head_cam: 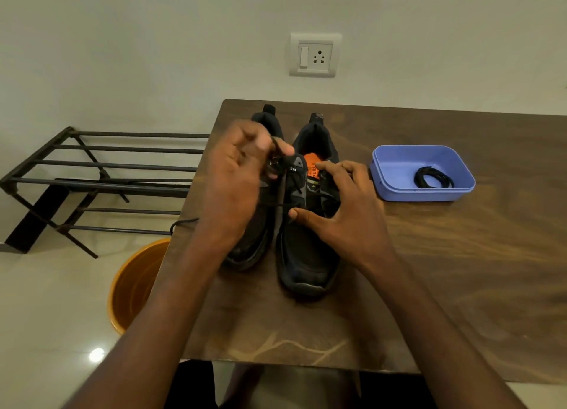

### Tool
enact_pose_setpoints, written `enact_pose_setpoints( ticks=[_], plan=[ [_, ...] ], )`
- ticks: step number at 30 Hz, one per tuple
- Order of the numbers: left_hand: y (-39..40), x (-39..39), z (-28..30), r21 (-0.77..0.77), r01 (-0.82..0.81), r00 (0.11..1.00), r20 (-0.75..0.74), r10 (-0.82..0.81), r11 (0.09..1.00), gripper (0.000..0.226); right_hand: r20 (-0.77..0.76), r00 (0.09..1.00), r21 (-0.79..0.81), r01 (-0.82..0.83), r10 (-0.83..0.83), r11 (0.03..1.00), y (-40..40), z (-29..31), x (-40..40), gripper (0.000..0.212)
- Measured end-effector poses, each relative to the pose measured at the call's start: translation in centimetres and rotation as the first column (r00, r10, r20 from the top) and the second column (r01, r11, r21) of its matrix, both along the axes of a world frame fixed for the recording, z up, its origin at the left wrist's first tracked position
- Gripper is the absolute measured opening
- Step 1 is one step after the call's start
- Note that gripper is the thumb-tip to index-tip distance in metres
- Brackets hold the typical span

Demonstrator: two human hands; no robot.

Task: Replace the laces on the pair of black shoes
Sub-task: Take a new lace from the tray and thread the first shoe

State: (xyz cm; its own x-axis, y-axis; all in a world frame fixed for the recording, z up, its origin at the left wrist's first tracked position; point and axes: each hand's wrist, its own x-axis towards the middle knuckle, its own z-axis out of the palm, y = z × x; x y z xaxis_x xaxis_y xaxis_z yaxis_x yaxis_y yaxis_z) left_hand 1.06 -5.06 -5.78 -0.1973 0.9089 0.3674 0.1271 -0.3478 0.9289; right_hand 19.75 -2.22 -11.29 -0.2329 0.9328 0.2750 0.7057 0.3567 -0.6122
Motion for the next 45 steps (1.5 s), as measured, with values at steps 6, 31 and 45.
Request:
enact_pose_setpoints(
  ticks=[6,31,45],
  plan=[
    [0.2,-0.4,-1.2,-0.016,-0.122,0.856,-0.508,0.097,0.992,0.02,-0.021,1.0,0.013,-0.018,0.018,1.0,0.0,-0.2,0.0,0.091],
    [0.9,-0.9,-2.3,-0.018,-0.172,0.875,-0.463,0.144,0.985,0.007,-0.074,0.996,0.002,-0.039,0.039,0.999,0.3,-0.5,0.6,0.092],
    [0.8,-0.6,-2.6,-0.111,-0.047,0.8,-0.599,-0.03,0.993,0.025,0.027,0.999,0.087,-0.042,0.04,0.995,-0.6,0.1,-0.1,0.084]
  ],
)
